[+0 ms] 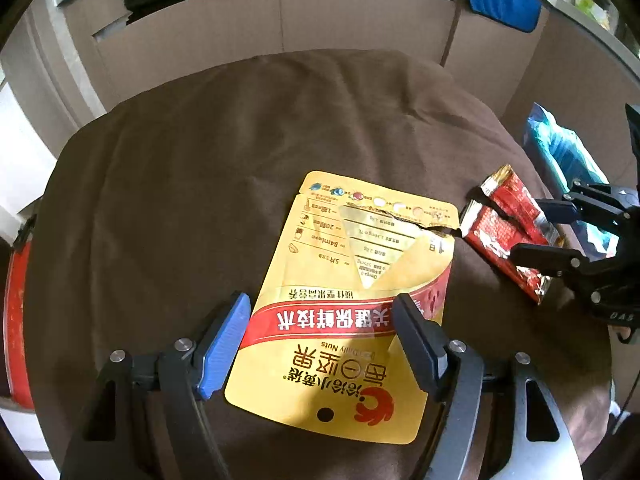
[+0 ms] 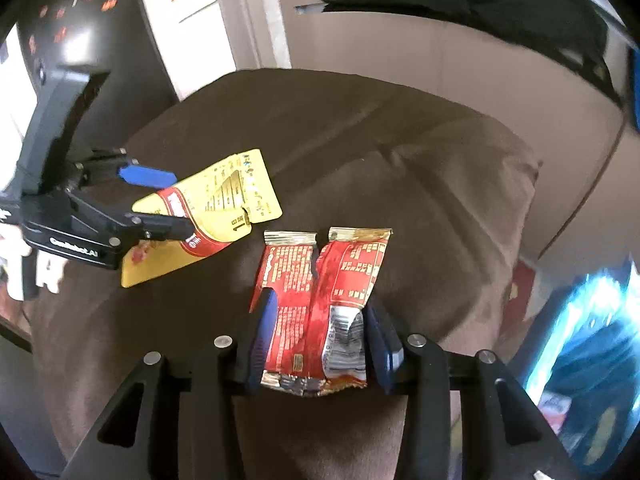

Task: Collect trash
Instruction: 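Grasp the red snack wrappers with the right tool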

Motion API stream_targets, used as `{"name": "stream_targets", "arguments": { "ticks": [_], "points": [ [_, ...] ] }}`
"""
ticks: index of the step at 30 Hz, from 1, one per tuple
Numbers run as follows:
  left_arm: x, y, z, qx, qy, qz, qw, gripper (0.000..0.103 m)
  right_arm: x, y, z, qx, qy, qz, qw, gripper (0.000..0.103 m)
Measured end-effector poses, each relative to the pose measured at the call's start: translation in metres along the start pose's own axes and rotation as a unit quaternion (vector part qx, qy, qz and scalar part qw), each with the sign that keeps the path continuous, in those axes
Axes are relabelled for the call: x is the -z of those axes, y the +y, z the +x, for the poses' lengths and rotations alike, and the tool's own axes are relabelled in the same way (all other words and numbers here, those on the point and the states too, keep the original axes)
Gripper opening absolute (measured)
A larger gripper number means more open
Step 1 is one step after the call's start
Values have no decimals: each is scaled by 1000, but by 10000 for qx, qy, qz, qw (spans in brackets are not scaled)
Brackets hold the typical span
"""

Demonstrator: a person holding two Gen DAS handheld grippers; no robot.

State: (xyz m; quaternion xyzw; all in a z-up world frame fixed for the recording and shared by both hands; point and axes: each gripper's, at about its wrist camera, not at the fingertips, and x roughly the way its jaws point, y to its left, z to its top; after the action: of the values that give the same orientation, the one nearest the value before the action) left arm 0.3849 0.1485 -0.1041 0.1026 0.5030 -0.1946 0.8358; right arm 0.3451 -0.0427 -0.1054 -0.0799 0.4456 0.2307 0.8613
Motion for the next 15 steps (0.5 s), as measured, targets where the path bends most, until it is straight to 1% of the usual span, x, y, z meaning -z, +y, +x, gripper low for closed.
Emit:
{"name": "stream_targets", "arguments": {
  "ticks": [1, 4, 6, 10, 11, 13, 14, 15],
  "points": [
    [-1, -2, 1, -25, -8, -39, 10000, 73, -1, 0, -1, 59, 0, -20, 10000, 17],
    [-3, -4, 4, -76, -16, -144, 9999, 78, 2, -4, -10, -90, -125, 94, 9998, 16],
    [-5, -8, 8, -127, -15, -164, 9998, 83, 7, -8, -17, -108, -208, 192, 9995, 16],
    [-11, -12, 12, -151, 69, -157, 9997, 83, 16, -17, -28, -145, -249, 354, 9990, 16],
    [-11, -12, 12, -178, 47, -145, 9997, 80, 18, -19, -29, -156, -250, 387, 9988, 16],
    [-10, -11, 9, -254, -27, -218, 9994, 66, 21, -23, -33, -200, -255, 465, 9984, 16],
    [-9, -9, 5, -344, -84, -334, 9988, 49, 24, -24, -37, -213, -266, 500, 9982, 16],
    [-8, -7, 2, -418, -110, -402, 9983, 28, 25, -25, -39, -212, -281, 529, 9980, 16]
  ]
}}
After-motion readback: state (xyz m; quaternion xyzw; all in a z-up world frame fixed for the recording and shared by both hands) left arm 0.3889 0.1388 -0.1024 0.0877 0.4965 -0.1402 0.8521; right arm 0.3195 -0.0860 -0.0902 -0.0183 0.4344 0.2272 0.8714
